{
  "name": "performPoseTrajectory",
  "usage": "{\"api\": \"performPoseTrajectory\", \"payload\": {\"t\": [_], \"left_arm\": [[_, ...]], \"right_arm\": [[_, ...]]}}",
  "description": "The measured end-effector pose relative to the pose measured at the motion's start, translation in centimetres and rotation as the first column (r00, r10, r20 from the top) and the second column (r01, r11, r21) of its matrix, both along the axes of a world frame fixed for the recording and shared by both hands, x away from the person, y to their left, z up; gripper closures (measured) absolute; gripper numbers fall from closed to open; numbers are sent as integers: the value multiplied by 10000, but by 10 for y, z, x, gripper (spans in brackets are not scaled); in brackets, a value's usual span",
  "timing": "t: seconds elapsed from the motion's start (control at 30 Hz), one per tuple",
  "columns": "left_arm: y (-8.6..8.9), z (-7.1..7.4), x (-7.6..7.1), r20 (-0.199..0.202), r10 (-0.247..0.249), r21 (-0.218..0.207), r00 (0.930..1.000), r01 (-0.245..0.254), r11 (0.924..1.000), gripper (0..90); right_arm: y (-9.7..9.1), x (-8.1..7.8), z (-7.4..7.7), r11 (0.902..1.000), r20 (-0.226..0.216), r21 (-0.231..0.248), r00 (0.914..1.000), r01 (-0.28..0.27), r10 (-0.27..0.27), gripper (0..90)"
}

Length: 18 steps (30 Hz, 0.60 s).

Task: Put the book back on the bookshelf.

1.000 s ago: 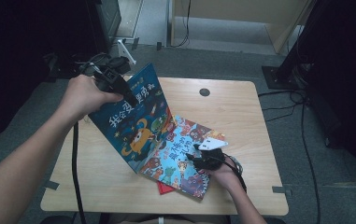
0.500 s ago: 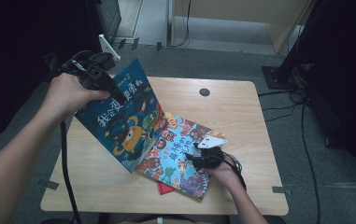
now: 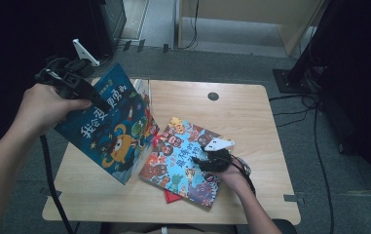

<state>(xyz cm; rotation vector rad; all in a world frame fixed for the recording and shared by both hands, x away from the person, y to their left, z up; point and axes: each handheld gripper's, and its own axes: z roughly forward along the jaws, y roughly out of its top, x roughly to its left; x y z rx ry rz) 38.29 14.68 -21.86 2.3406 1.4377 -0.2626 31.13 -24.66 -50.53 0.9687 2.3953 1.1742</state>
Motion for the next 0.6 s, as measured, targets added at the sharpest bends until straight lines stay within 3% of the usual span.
{"api": "performPoseTrajectory", "payload": {"t": [0.6], "left_arm": [[52,-3,-34,-92,856,77,9963,-856,9963,830]], "right_arm": [[0,17,-3,9998,144,208,9999,8,-11,403]]}}
